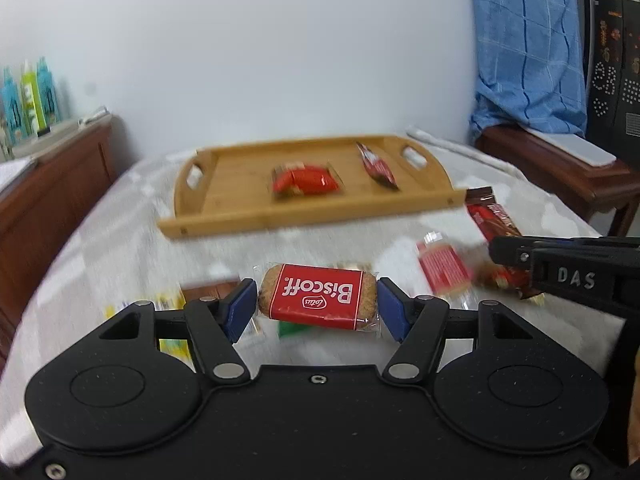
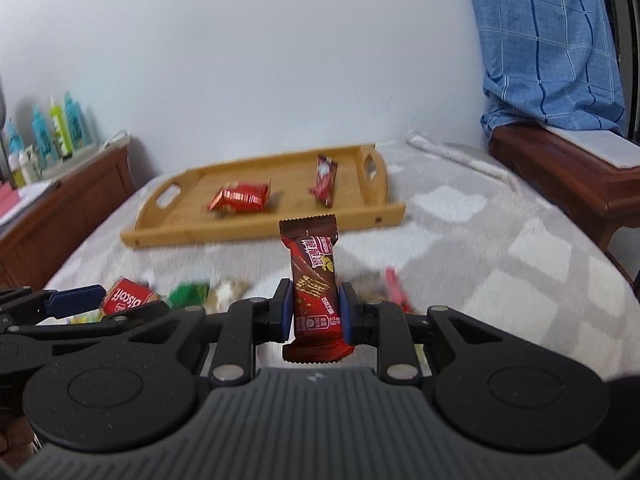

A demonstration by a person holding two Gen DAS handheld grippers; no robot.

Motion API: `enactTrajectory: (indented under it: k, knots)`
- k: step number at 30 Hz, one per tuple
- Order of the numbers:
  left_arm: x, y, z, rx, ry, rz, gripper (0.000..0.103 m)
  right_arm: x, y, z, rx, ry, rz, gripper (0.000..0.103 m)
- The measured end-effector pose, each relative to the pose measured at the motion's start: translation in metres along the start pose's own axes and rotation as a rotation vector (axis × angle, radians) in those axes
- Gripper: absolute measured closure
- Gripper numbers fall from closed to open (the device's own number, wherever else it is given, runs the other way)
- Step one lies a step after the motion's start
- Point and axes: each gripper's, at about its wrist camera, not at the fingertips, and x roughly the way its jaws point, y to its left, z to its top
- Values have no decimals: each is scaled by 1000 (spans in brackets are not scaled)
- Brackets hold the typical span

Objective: Organize snacks
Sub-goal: 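Carry the Biscoff cookie with the left tool while the right tool carries the brown bar to the tray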

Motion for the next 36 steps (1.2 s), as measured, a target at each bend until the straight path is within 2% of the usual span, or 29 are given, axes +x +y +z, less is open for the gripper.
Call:
enactTrajectory:
  k: [7, 16, 23, 36]
  knots:
    - [24, 19, 48, -13, -51, 37, 40, 22, -6, 42, 44, -40, -12, 75]
    - [81, 42, 91, -71, -20, 84, 40, 69, -18, 78, 89, -36, -18, 75]
    - [123, 50, 101, -77, 16, 132, 40, 111, -29, 89, 115, -27, -11, 75]
    - [192, 73, 105, -134, 73, 189, 40, 184, -41, 114, 150, 73, -6, 75]
